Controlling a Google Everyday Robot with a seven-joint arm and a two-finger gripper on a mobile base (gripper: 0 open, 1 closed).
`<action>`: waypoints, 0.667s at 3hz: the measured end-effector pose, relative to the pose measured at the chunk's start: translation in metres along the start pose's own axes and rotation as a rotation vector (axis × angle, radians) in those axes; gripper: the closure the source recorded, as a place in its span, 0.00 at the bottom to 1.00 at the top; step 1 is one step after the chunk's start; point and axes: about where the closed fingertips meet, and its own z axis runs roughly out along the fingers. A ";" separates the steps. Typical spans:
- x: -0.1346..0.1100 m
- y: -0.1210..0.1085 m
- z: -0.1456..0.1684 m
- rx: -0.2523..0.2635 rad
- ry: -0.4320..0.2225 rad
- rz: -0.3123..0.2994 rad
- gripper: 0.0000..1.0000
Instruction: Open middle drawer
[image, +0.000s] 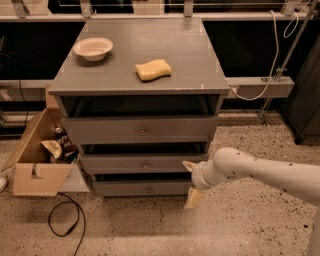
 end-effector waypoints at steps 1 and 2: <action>0.000 0.000 0.000 -0.001 0.000 0.000 0.00; 0.004 -0.018 0.026 -0.001 0.048 -0.052 0.00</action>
Offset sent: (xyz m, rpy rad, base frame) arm 0.0764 0.0241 -0.0568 -0.1861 -0.0776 0.0977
